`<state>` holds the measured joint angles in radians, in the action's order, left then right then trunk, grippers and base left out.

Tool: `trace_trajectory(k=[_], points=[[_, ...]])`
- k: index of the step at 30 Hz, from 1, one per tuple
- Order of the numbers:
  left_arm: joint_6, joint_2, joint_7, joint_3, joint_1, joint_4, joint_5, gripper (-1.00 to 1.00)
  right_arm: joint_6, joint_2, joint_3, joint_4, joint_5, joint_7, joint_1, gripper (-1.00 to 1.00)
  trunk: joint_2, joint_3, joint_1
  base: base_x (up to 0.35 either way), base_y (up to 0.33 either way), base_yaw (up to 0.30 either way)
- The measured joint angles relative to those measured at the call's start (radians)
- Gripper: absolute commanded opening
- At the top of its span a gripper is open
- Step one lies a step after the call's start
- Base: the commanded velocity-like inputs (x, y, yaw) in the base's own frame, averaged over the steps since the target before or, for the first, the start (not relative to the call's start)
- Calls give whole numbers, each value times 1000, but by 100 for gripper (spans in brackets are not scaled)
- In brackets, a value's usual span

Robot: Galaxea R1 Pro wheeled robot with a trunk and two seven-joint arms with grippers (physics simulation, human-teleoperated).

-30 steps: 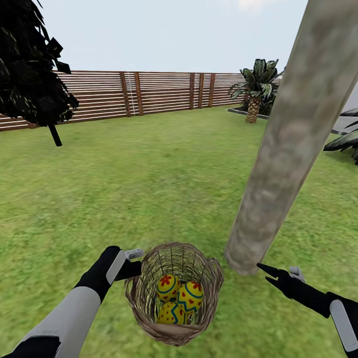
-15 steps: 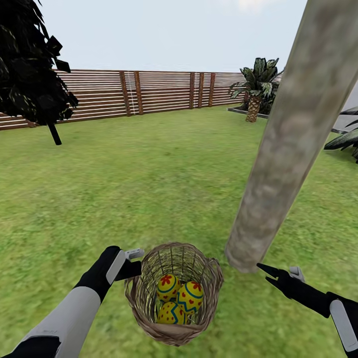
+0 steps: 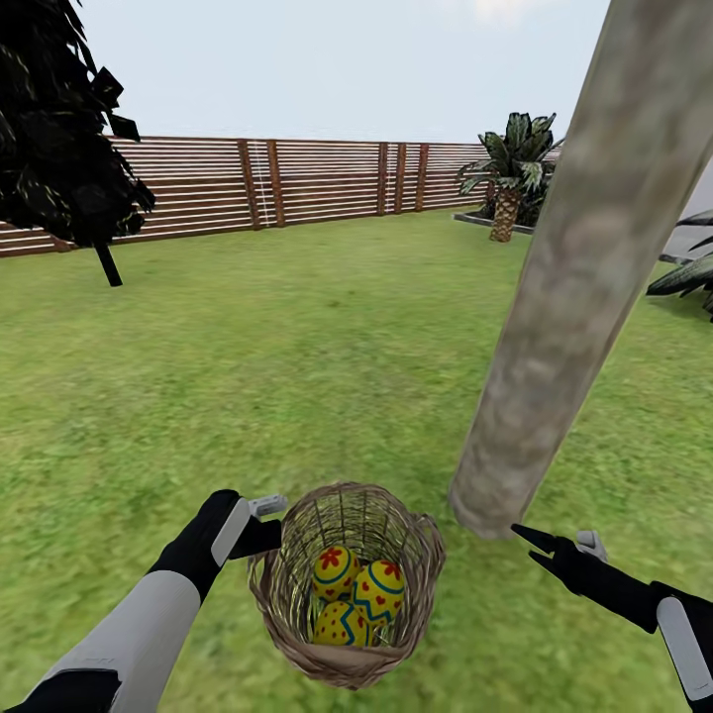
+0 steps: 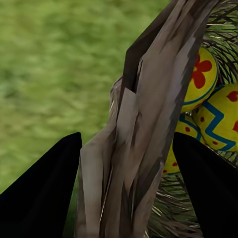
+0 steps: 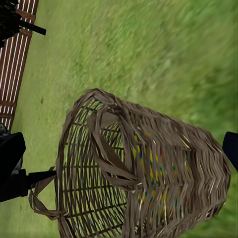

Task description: Take the three Easter eggs out of the wicker basket on the lawn in the garden, then place them on the lawn next to a single tree (choose any tree) so that all three eggs are next to the same tree and none are left in the basket.

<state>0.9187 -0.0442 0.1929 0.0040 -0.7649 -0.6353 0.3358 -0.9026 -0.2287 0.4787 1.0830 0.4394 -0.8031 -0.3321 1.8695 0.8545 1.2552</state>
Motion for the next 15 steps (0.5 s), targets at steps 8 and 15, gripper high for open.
trace_trajectory(k=[8,15], points=[[0,0,0,0,0,0,0,-100,1,0,0,0,0,1,0,100,56,25,31,0,0,0],[0,0,0,0,0,0,0,-100,1,0,0,0,0,1,0,100,105,47,58,0,0,0]])
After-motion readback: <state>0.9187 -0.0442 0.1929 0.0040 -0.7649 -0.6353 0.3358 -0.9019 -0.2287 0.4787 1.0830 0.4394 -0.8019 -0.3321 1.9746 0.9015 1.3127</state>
